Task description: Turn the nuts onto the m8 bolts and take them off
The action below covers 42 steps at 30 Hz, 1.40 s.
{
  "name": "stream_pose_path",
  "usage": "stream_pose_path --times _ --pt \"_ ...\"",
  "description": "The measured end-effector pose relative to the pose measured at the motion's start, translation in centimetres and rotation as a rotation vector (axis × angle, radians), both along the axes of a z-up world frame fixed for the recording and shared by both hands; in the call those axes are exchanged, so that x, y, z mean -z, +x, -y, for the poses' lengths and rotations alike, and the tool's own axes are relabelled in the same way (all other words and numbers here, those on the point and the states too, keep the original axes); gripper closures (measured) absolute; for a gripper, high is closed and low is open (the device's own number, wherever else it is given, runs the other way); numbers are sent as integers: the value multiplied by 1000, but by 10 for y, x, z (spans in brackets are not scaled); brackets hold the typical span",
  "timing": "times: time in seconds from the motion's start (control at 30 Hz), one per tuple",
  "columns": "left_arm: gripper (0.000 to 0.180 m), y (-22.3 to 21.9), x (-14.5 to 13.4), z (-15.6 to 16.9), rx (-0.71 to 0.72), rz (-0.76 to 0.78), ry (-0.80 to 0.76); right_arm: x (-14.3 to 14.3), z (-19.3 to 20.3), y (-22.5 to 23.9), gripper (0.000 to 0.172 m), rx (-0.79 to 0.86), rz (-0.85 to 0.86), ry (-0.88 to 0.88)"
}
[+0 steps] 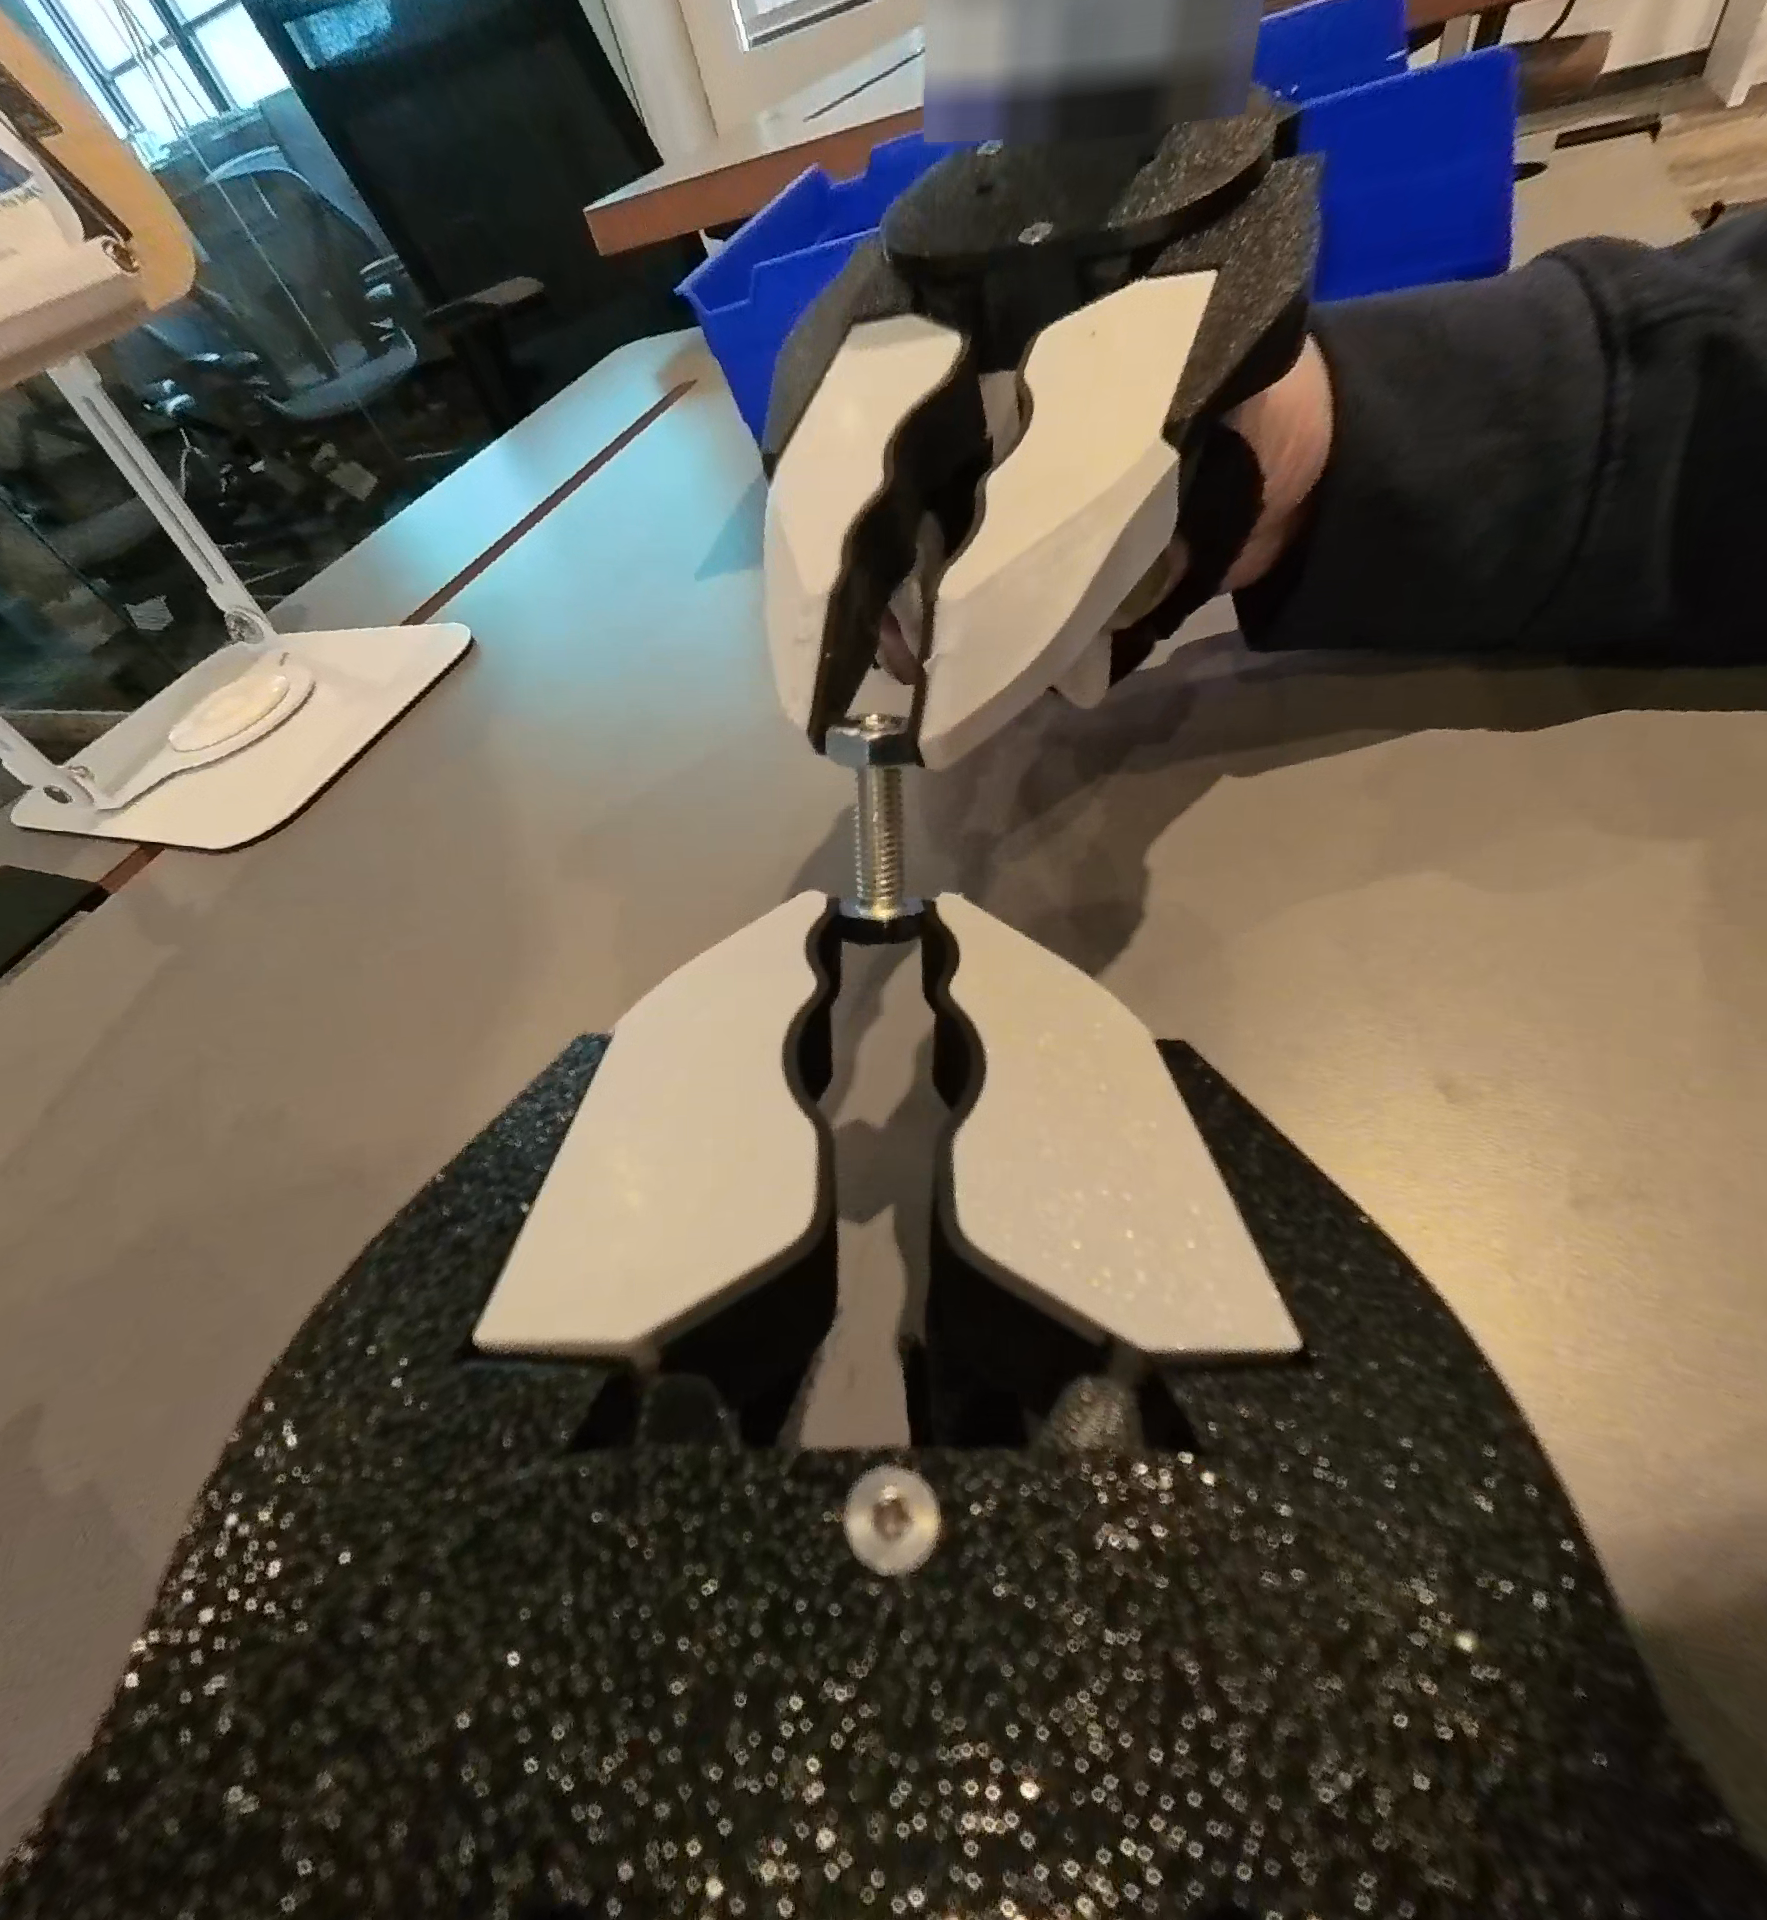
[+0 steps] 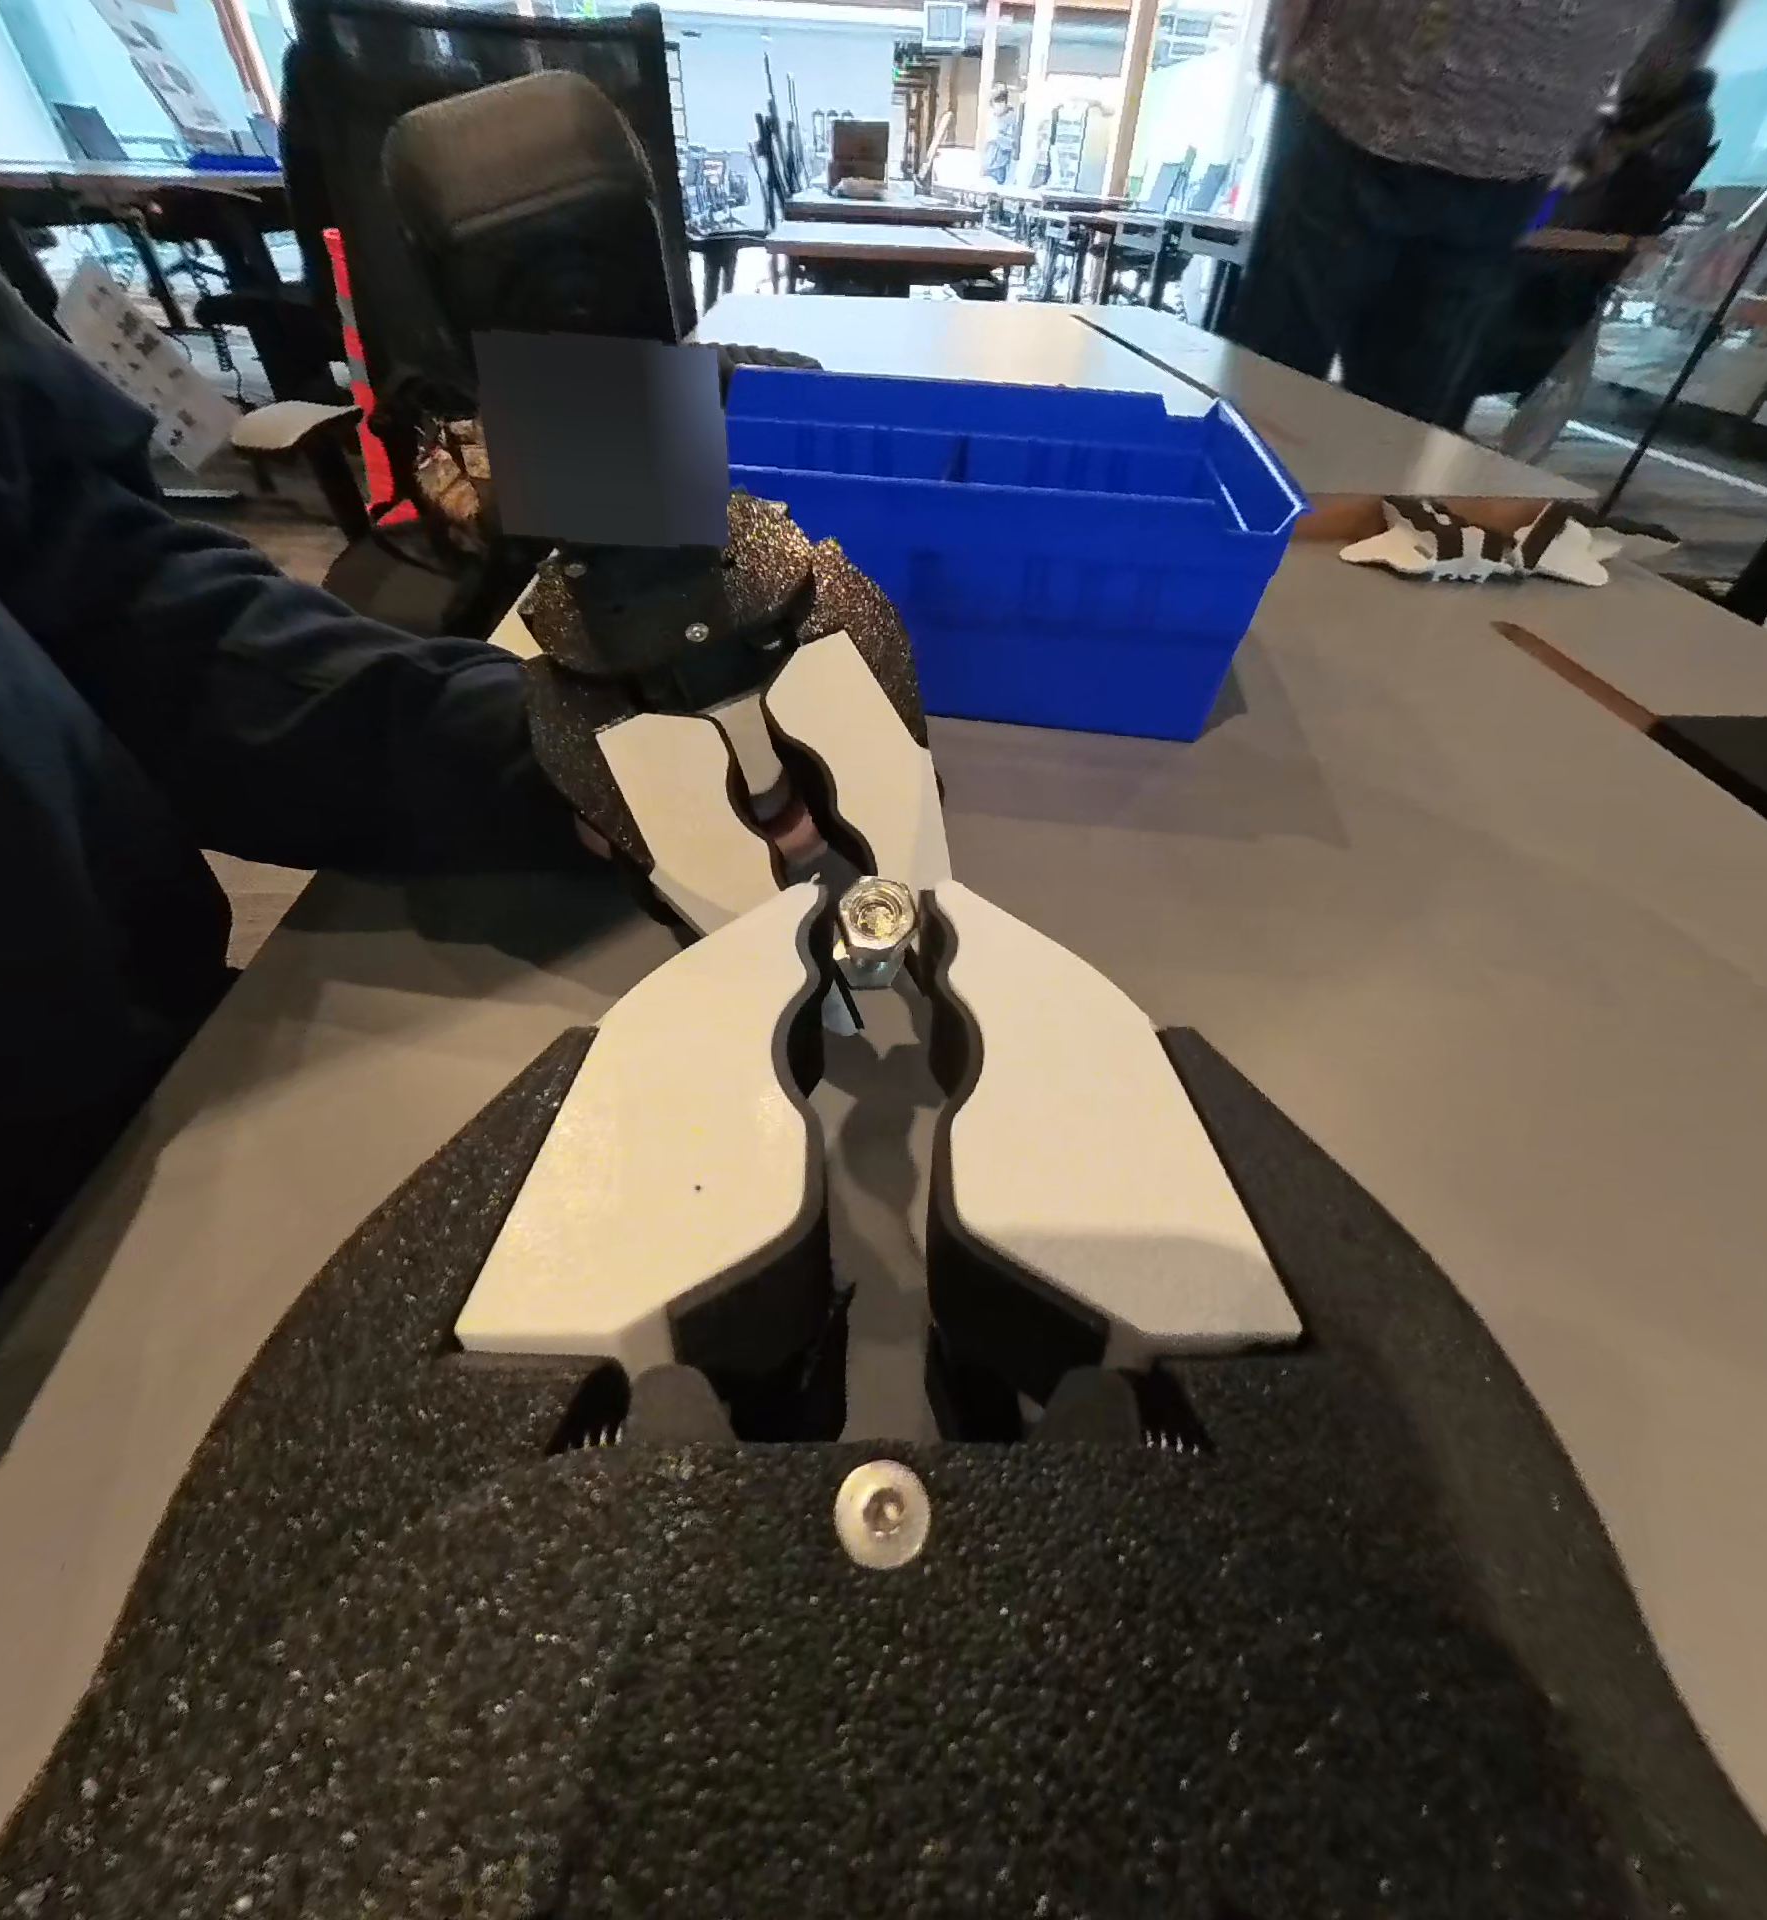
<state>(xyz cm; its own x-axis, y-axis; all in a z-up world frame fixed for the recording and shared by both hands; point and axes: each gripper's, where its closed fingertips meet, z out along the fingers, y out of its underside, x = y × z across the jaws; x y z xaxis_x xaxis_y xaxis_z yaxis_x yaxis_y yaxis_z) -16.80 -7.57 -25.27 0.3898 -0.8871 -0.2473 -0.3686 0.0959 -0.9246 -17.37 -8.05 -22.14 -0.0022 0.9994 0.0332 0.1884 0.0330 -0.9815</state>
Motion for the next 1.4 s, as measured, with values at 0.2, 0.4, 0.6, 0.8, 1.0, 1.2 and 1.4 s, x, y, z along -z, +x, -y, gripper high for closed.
stream_pose_path --times 0.2,0.4,0.6,0.8,1.0,1.2,1.4 --pt "166 0 2 -2 -8 -9 -9 1 -2 0 157 8 6 -5" --pt "167 0 2 -2 -8 -8 -15 2 -3 0 157 12 8 -6" --pt "167 -1 0 -3 -13 7 -17 0 -5 -1 157 21 -8 -13" --pt "167 -5 -5 -8 -69 48 -18 -6 -12 -7 157 88 -63 -77" --pt "167 -13 -6 -19 -193 54 -12 -6 -25 -14 157 259 -93 -225" --pt "167 -17 -1 -27 -289 8 -12 -1 -32 -15 157 451 -82 -302" --pt "166 -18 1 -29 -314 -17 -6 0 -33 -15 157 484 -102 -336"
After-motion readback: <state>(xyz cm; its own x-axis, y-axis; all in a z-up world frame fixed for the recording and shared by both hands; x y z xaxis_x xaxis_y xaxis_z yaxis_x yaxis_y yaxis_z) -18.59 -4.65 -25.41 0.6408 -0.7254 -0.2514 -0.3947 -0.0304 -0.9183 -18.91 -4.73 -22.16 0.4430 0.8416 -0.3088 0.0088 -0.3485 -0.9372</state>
